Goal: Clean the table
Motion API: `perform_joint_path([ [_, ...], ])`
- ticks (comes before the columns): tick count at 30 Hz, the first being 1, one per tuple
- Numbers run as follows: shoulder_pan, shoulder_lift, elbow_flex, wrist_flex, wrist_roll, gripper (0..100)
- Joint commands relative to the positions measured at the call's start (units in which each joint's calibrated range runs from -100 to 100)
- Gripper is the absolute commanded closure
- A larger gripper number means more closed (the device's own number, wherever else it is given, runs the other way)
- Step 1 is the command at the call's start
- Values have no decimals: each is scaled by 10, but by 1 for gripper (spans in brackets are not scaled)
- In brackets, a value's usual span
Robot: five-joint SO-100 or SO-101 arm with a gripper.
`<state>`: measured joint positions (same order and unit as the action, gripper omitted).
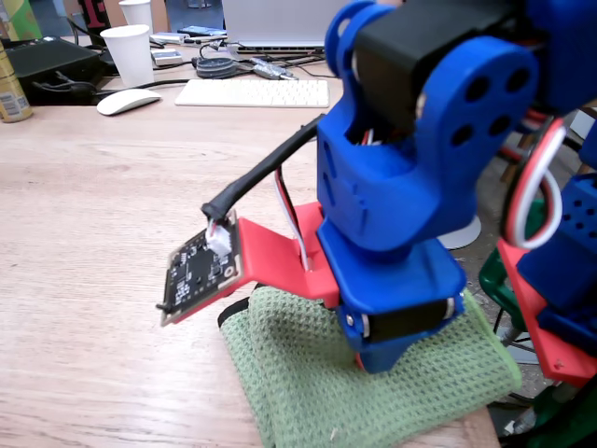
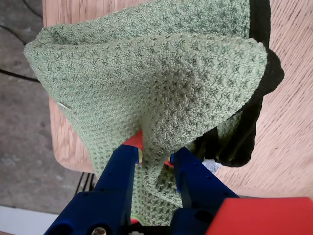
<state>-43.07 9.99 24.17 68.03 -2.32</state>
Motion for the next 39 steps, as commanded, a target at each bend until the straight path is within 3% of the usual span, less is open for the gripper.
perform_joint_path([
  [1,-23,47,10,20,2,99],
  [4,6,65,12,24,3,100],
  [8,141,63,12,22,9,100],
  [13,366,62,6,18,68,100],
  [23,656,61,-7,18,135,100],
  [26,759,73,-92,23,153,100],
  [35,860,208,-341,48,172,100],
  [39,901,222,-377,58,174,100],
])
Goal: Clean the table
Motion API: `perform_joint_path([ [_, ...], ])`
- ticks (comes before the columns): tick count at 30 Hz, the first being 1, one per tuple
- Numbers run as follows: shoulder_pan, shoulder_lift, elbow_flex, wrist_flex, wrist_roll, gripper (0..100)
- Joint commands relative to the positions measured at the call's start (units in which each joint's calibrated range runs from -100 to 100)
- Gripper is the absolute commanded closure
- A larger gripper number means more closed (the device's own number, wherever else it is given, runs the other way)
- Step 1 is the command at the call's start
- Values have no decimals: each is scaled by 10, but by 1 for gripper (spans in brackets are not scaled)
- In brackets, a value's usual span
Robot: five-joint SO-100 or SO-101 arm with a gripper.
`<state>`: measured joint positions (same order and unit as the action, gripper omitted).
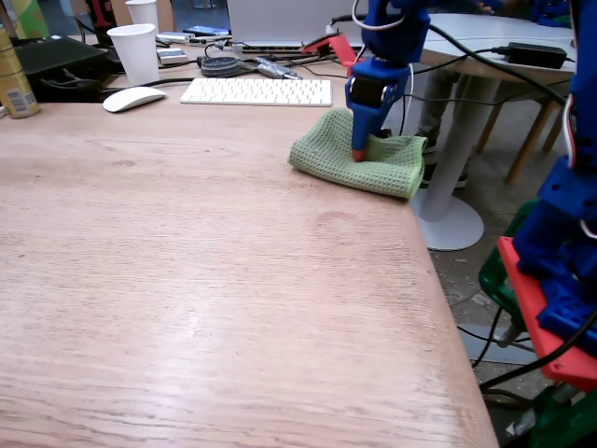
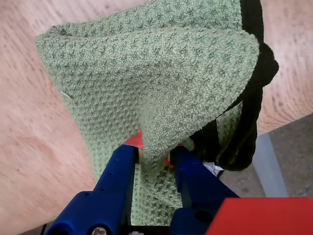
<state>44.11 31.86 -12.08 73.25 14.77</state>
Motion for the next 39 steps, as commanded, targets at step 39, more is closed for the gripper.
perform_joint_path([
  [39,-754,143,-272,164,-124,100],
])
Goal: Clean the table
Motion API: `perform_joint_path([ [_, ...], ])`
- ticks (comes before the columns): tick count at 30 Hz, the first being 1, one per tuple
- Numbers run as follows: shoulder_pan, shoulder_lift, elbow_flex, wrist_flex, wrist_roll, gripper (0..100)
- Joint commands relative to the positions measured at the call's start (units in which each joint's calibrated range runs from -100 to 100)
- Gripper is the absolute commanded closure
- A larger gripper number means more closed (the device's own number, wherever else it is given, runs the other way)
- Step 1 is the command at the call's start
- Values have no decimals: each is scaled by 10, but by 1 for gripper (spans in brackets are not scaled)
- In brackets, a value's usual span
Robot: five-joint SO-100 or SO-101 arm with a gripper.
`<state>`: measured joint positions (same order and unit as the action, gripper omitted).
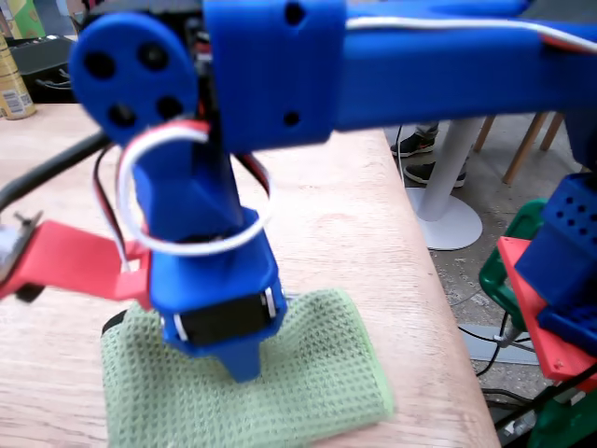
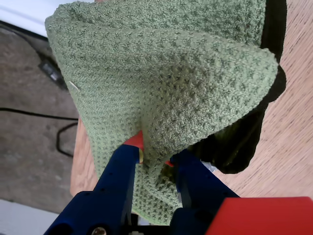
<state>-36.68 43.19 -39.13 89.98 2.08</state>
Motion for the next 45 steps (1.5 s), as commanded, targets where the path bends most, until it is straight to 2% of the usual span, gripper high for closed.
perform_joint_path([
  [1,89,35,-3,-2,4,100],
  [6,265,35,-5,-5,10,100],
  [9,387,35,-5,-5,63,100],
  [13,551,36,-12,-6,92,100],
  [16,658,59,-104,-6,116,100],
  [20,727,150,-293,2,125,100],
  [23,781,213,-378,-4,137,100],
  [28,802,211,-393,7,145,100],
  [30,829,127,-381,8,144,100],
  [33,829,16,-371,10,143,100],
  [36,788,-102,-238,7,131,100],
  [40,565,-262,-96,-4,68,100],
  [45,252,-326,-95,-5,7,100],
])
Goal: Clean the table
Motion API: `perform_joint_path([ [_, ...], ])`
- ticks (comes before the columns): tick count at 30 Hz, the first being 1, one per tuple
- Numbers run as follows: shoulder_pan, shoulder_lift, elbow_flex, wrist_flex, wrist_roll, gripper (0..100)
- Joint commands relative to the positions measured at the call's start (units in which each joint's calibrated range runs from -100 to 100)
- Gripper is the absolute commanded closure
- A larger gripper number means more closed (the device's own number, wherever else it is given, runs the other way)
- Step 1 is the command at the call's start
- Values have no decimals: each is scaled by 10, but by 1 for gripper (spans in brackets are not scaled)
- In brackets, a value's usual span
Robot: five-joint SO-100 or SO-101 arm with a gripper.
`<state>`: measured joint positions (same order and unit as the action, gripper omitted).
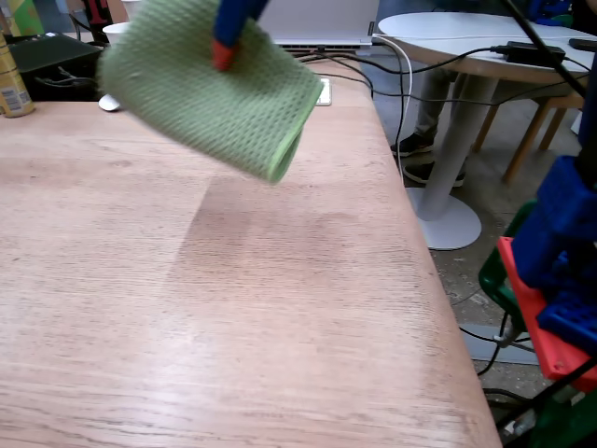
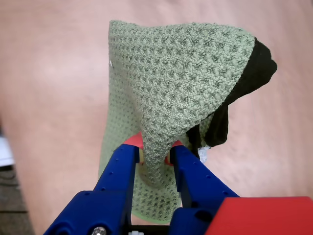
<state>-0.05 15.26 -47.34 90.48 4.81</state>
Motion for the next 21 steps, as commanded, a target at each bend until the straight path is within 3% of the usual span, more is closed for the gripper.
perform_joint_path([
  [1,-155,-45,-14,-11,-25,100],
  [4,-230,1,-86,-11,-34,100],
  [10,-235,289,-513,2,-46,100],
  [16,-348,416,-527,2,-46,100],
  [21,-360,502,-527,-11,-46,100],
])
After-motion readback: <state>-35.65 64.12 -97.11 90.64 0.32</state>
